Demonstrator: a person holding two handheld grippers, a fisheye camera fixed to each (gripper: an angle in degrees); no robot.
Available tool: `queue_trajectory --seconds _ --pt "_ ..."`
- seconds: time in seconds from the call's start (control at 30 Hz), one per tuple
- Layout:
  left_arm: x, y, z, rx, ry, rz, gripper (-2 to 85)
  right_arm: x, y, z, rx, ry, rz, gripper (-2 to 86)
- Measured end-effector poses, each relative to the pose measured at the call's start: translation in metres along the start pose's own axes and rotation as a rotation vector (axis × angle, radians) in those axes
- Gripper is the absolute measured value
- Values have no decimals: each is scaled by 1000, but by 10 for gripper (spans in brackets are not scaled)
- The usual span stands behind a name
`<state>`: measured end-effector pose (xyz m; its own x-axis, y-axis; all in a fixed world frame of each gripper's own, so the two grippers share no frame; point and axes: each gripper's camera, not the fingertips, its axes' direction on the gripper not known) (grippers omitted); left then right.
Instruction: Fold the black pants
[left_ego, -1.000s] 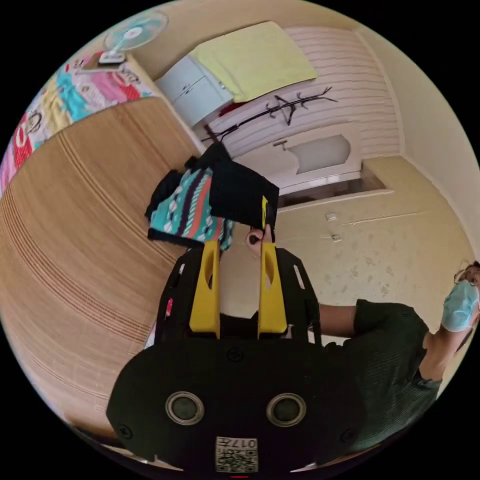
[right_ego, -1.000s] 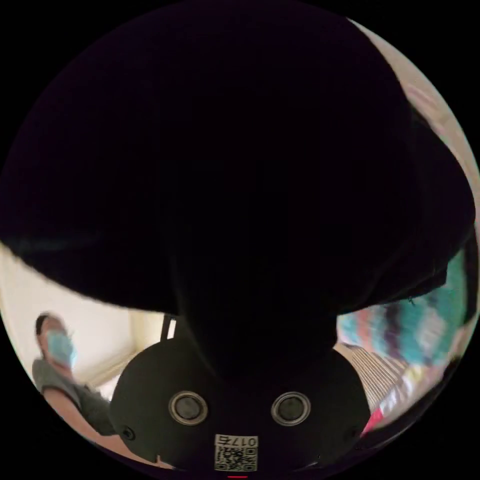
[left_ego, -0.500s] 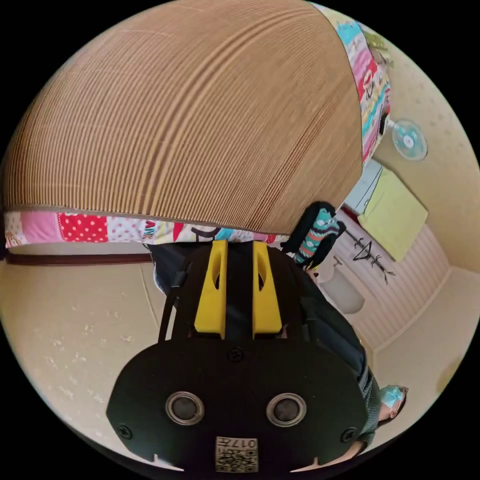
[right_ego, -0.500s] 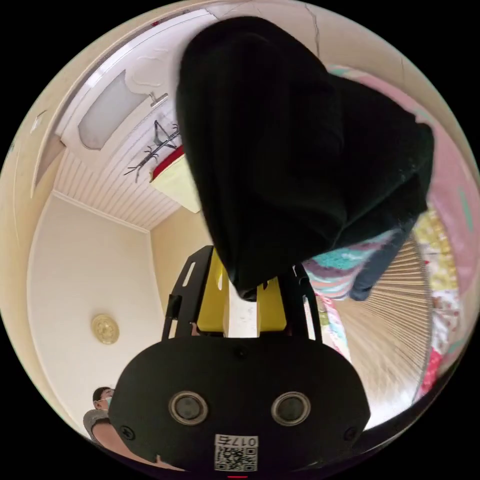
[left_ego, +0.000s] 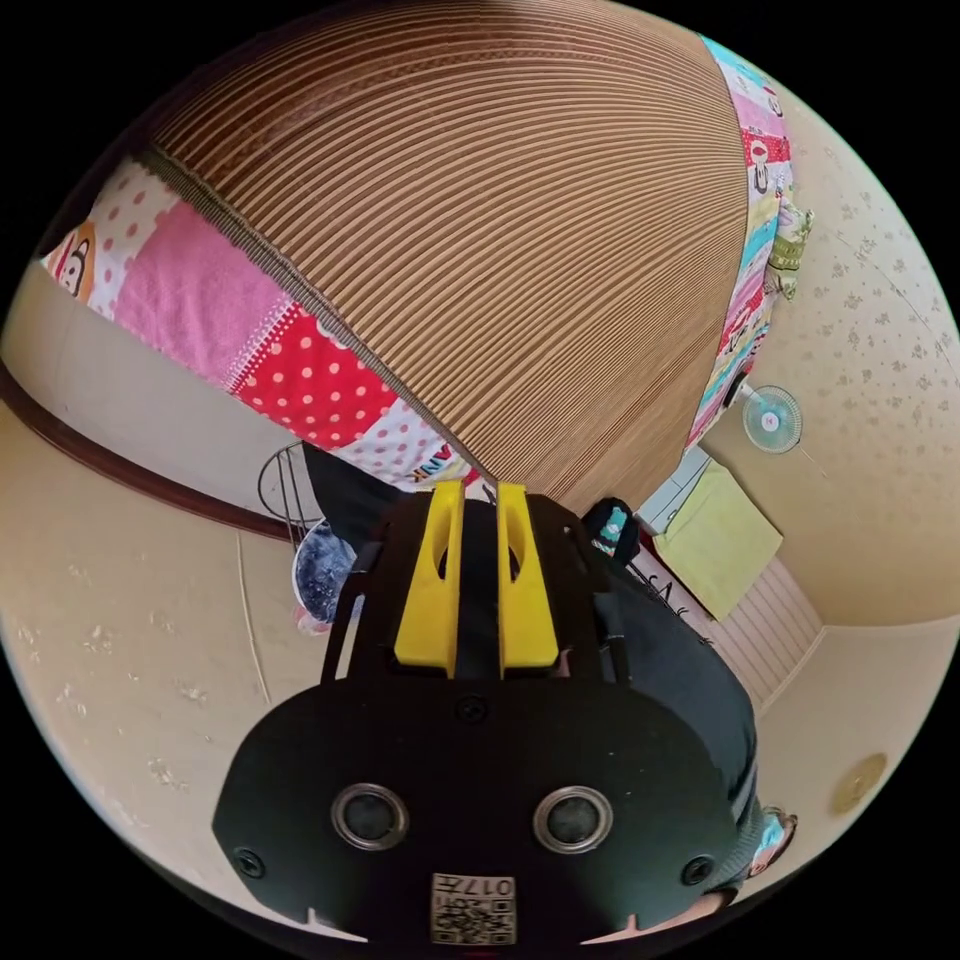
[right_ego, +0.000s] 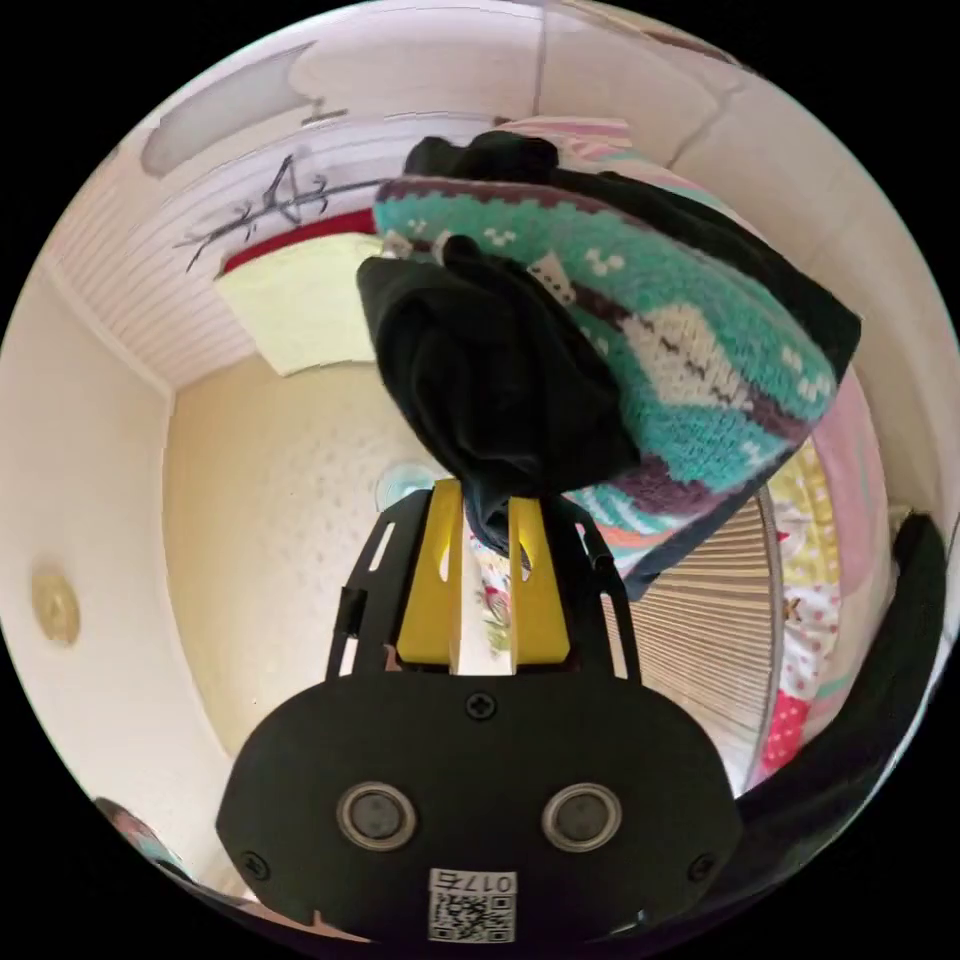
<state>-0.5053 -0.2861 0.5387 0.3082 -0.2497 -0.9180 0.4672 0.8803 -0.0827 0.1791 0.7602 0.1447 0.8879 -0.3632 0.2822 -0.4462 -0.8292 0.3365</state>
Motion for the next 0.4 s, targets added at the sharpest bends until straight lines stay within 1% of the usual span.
queue_trajectory --seconds 0.07,0.1,0.17,0.2,0.23,0.27,0.3,0.37,0.4 --pt "0 12 10 14 -6 -6 61 5 4 -6 -54 39 -45 36" --pt "1 15 11 21 -20 -4 62 14 8 -13 -74 11 -47 24" --pt "16 23 4 73 -139 31 63 39 18 -30 -45 -61 27 14" --pt "23 24 -1 94 -181 51 63 60 29 -45 27 -123 109 11" --pt "42 28 -13 154 -285 98 64 71 36 -54 74 -161 155 10" --pt "64 31 -25 207 -400 148 64 94 52 -71 184 -251 245 8" --pt "76 32 -30 224 -458 178 67 116 71 -85 302 -346 329 6" --pt "124 35 -50 292 -693 297 84 142 97 -101 434 -453 426 5" --pt "137 37 -56 319 -746 324 90 152 108 -109 478 -484 459 4"
